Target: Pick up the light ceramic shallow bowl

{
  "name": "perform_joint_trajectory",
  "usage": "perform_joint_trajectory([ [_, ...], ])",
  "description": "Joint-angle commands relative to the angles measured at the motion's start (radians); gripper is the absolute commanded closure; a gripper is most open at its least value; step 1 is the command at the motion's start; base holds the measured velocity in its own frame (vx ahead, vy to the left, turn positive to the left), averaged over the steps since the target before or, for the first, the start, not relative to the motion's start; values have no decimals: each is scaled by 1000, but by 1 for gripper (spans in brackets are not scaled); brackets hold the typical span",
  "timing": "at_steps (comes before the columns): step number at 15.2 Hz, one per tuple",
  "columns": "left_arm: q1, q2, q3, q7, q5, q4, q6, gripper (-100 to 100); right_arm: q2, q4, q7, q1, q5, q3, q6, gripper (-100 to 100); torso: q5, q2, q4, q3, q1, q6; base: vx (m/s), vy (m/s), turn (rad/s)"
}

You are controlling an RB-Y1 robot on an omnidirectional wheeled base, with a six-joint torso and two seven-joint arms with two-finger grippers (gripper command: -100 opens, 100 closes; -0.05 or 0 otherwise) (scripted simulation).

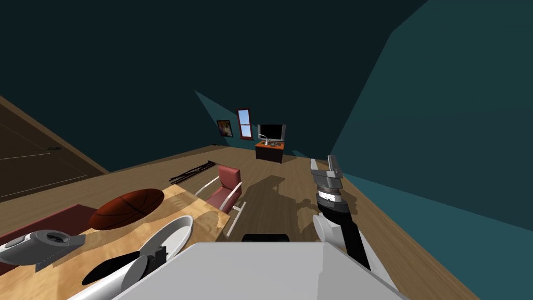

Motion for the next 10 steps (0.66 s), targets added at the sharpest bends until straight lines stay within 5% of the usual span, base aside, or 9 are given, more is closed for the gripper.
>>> perform_joint_trajectory([
  [1, 0, 0, 0, 0, 0, 0, 0, 100, 0, 0, 0, 0, 0, 0, 0, 0, 0, 0, 0, 0, 0, 0, 0, 0, 0],
  [3, 0, 0, 0, 0, 0, 0, 0, 100, 0, 0, 0, 0, 0, 0, 0, 0, 0, -1, 0, 0, 0, 0, 0, 0, 0],
  [9, 56, -3, 3, -6, 24, -107, 50, 100, 0, 0, 0, 0, 0, 0, 0, 0, -2, -3, 0, -1, -3, -1, 35, -6, 84],
  [10, 48, -1, 3, -6, 23, -88, 40, 100, 0, 0, 0, 0, 0, 0, 0, 0, -3, -3, 0, -1, -3, 0, 20, -4, 27],
])
